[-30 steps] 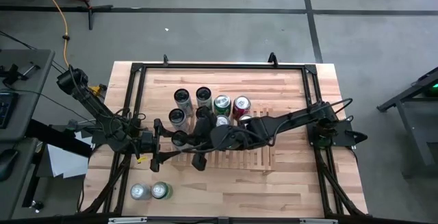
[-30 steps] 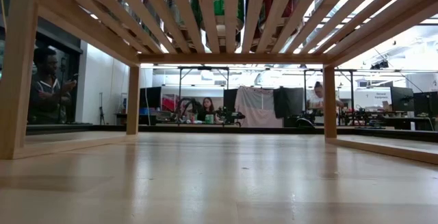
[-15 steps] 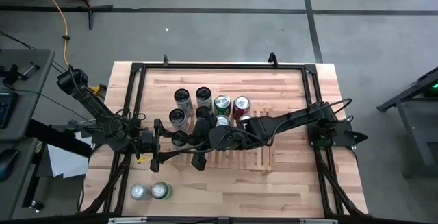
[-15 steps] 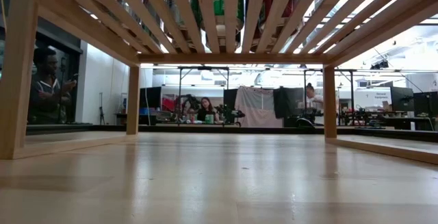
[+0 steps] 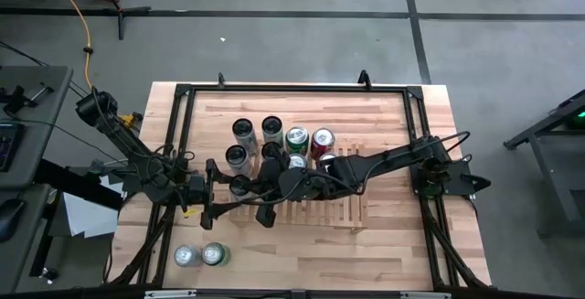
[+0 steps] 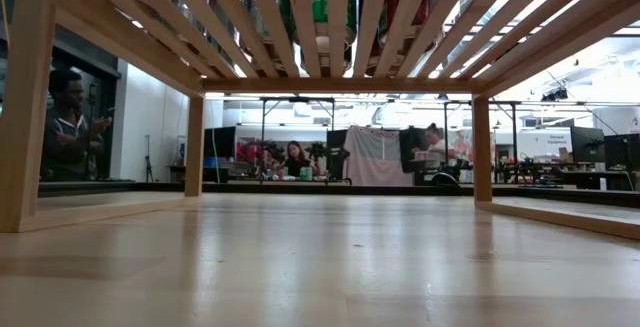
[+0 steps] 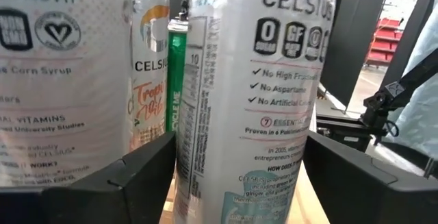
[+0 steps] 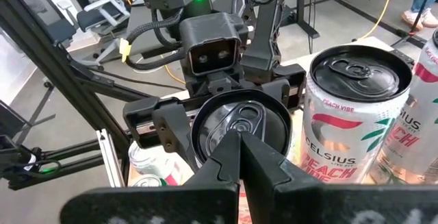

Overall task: Place canned beverage on shelf
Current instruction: Put the white pink soda can aligned with other white pink soda can on the shelf, then put the pink white soda can on the shelf

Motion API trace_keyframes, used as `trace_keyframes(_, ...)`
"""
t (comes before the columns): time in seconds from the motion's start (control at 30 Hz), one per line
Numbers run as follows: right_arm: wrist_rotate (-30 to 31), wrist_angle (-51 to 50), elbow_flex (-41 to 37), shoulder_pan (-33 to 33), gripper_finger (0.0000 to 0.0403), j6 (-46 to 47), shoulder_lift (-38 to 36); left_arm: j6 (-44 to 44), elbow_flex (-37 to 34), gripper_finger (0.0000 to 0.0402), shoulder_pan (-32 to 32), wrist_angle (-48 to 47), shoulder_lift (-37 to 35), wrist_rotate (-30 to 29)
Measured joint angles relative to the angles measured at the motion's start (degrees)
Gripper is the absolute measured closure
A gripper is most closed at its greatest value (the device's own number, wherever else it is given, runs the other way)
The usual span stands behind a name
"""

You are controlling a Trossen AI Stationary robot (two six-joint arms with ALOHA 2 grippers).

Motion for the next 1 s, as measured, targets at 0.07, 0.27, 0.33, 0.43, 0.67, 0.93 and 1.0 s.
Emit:
trace_keyframes(0.07, -0.02, -0.04, 0.0, 0.03, 0.0403, 0.0, -0.02, -0.92, -0.04, 0.0095, -0.02, -0.1, -0.02, 0.01)
trace_keyframes(0.27, -0.29, 0.02, 0.0, 0.0, 0.0403, 0.0, -0.02, -1.45, -0.04, 0.0053, -0.04, 1.15, -0.07, 0.0)
trace_keyframes(0.33, -0.38, 0.04, 0.0, 0.0, 0.0403, 0.0, -0.02, -1.43, -0.04, 0.0042, -0.04, 2.13, -0.32, 0.0)
trace_keyframes(0.43, -0.4, 0.06, 0.0, 0.0, 0.0403, 0.0, -0.02, -1.44, -0.04, 0.0031, -0.04, 3.42, -1.38, 1.34)
trace_keyframes(0.67, -0.46, 0.15, 0.0, -0.1, 0.0403, -0.02, -0.02, -0.99, -0.04, 0.0029, -0.03, 3.44, -6.15, 7.16)
trace_keyframes(0.93, -1.38, 1.58, 0.0, -1.35, 0.0403, -1.44, -0.02, 6.06, -0.02, 0.003, -0.04, 3.55, -12.58, 11.54)
trace_keyframes(1.0, -2.03, 2.12, 0.0, -1.7, 0.0403, -1.49, -0.02, 7.35, -0.02, 0.0029, -0.04, 3.56, -14.13, 11.54)
